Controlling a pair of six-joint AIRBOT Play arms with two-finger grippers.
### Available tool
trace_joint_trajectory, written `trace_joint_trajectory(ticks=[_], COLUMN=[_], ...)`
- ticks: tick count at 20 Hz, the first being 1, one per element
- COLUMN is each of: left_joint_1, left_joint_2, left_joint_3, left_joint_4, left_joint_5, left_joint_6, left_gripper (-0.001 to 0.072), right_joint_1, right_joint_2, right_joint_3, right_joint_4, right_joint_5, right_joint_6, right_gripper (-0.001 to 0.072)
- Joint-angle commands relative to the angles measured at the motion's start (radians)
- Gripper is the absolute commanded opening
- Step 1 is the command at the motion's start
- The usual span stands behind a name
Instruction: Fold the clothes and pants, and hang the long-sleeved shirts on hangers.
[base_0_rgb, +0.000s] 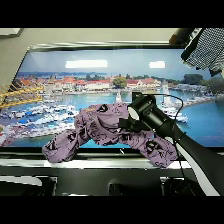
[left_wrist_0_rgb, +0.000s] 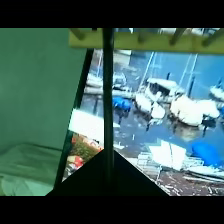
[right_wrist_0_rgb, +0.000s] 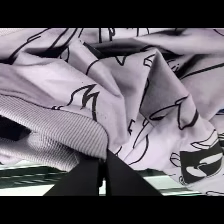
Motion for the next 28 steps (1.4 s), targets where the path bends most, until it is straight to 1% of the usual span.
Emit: trace_joint_trajectory(ticks=[1, 2, 4, 5, 7, 10, 13, 17, 21, 24, 26, 28], left_joint_1=[-0.030, -0.036, -0.047, -0.060, -0.109, -0.223, -0.370, -0.617, -0.816, -0.903, -0.912, -0.912], left_joint_2=[0.112, 0.144, 0.193, 0.229, 0.334, 0.562, 0.787, 1.045, 1.208, 1.281, 1.323, 1.363], left_joint_3=[0.039, 0.037, 0.003, -0.044, -0.200, -0.494, -0.736, -0.955, -1.099, -1.118, -1.118, -1.118], left_joint_4=[-0.047, -0.093, -0.248, -0.300, -0.324, -0.324, -0.324, -0.324, -0.348, -0.373, -0.375, -0.415], left_joint_5=[0.064, 0.056, -0.068, -0.129, -0.210, -0.212, -0.238, -0.254, -0.254, -0.254, -0.255, -0.267], left_joint_6=[-0.004, -0.003, 0.081, 0.111, 0.154, 0.191, 0.190, 0.176, 0.176, 0.170, 0.140, 0.140], left_gripper=[0.0020, 0.0020, 0.0019, 0.0019, 0.0019, 0.0019, 0.0021, 0.0021, 0.0021, 0.0021, 0.0021, 0.0022], right_joint_1=[0.000, 0.000, 0.000, 0.000, 0.000, 0.000, 0.000, 0.000, -0.001, -0.001, -0.001, -0.001], right_joint_2=[0.000, 0.000, -0.001, -0.001, -0.001, -0.001, -0.001, -0.001, -0.001, -0.002, -0.005, -0.013], right_joint_3=[0.000, 0.000, -0.001, -0.001, -0.001, -0.001, 0.000, -0.001, -0.001, -0.001, -0.001, -0.001], right_joint_4=[-0.007, -0.015, -0.053, -0.070, -0.093, -0.117, -0.145, -0.195, -0.275, -0.313, -0.341, -0.347], right_joint_5=[0.003, 0.002, -0.015, -0.031, -0.055, -0.074, -0.082, -0.081, -0.086, -0.092, -0.087, -0.089], right_joint_6=[-0.004, -0.004, -0.003, -0.002, 0.010, 0.034, 0.051, 0.037, 0.036, 0.035, 0.055, 0.061], right_gripper=[0.0032, 0.0031, 0.0031, 0.0031, 0.0031, 0.0031, 0.0031, 0.0031, 0.0031, 0.0031, 0.0030, 0.0030])
